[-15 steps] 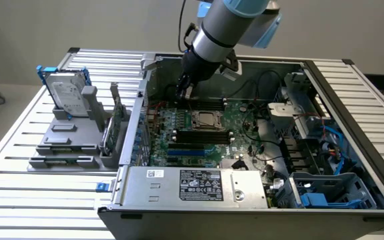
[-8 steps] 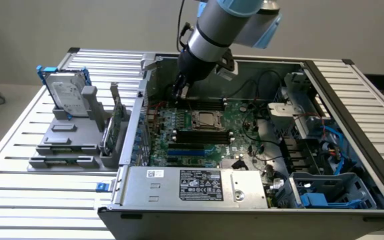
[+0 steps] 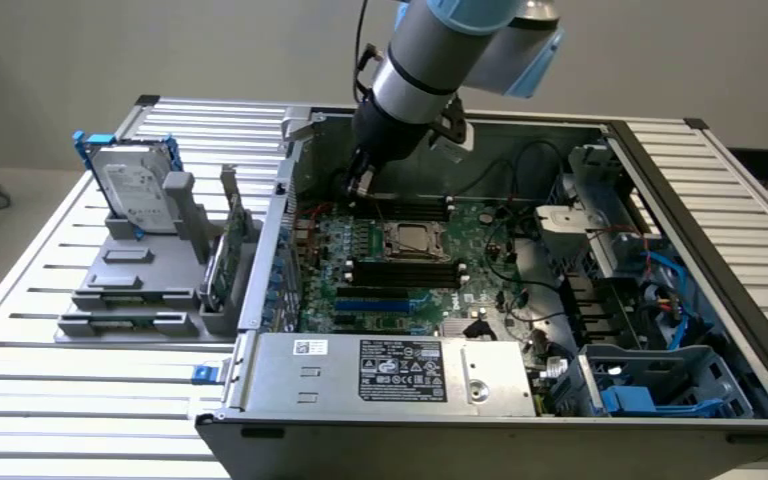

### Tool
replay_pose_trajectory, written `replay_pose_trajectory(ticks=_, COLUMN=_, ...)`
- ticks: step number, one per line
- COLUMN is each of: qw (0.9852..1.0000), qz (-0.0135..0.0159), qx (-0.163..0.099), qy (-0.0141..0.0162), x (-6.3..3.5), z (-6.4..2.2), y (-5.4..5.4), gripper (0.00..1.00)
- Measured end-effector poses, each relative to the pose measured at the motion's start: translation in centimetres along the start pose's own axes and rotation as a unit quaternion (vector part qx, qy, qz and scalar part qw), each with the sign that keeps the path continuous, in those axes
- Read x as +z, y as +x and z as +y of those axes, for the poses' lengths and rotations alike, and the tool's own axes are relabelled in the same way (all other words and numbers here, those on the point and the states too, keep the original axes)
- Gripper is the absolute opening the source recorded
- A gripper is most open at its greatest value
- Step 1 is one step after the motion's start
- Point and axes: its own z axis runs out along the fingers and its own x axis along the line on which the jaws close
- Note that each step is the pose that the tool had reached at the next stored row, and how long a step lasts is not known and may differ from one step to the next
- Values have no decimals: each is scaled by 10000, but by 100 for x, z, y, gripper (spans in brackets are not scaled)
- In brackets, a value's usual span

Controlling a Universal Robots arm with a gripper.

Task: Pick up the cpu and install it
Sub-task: 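Install the first cpu locking lever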

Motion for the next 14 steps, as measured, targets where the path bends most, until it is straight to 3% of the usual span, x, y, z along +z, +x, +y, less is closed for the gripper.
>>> replay_pose_trajectory(ticks=5, qw=9998, qz=81, qx=174, qy=-64, x=2, z=-6, y=0, gripper=11)
replay_pose_trajectory(ticks=7, qw=9996, qz=139, qx=237, qy=-76, x=3, z=-8, y=-1, gripper=11)
replay_pose_trajectory(ticks=9, qw=9993, qz=216, qx=294, qy=-81, x=4, z=-11, y=-1, gripper=11)
replay_pose_trajectory(ticks=13, qw=9980, qz=414, qx=459, qy=-98, x=9, z=-10, y=-1, gripper=11)
replay_pose_trajectory(ticks=14, qw=9976, qz=447, qx=511, qy=-107, x=11, z=-8, y=-2, gripper=11)
